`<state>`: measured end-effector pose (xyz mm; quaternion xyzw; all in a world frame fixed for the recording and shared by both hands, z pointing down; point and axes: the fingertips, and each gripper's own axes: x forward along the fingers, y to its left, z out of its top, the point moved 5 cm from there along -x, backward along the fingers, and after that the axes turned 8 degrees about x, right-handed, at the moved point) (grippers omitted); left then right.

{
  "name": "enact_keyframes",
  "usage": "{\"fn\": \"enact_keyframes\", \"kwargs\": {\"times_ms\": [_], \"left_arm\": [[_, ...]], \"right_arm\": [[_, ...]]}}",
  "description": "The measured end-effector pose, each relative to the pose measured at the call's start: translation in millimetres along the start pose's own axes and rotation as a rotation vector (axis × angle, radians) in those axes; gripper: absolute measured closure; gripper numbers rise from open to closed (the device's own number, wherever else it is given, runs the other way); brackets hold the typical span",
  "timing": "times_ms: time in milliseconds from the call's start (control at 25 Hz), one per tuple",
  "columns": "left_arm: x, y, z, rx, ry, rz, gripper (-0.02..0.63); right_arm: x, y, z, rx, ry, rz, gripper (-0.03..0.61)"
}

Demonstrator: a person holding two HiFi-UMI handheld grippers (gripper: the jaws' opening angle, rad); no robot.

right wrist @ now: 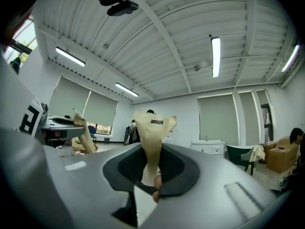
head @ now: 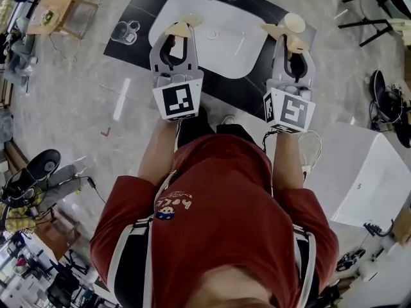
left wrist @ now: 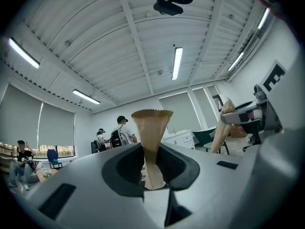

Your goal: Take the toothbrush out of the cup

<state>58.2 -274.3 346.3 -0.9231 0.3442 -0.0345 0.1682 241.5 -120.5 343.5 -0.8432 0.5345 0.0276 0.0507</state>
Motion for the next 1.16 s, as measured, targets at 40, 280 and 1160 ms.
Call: {"fn": "enact_keyframes", "kwargs": {"times_ms": [40, 280, 1160], "left_arm": [[0, -2, 2, -0.001, -0.008, 0.002, 0.537], [-3, -5, 13, -0.006, -0.027, 0.017, 0.537], [-7, -14, 12, -0.012, -0.007, 0.004, 0.537]], "right_arm": [[-3, -3, 1, 0.000, -0.001, -0.001, 0.509], [-9, -8, 3, 0.003, -0.005, 0.021, 0.508], [-14, -9, -2, -0.005, 0.010, 0.022, 0.509]]}}
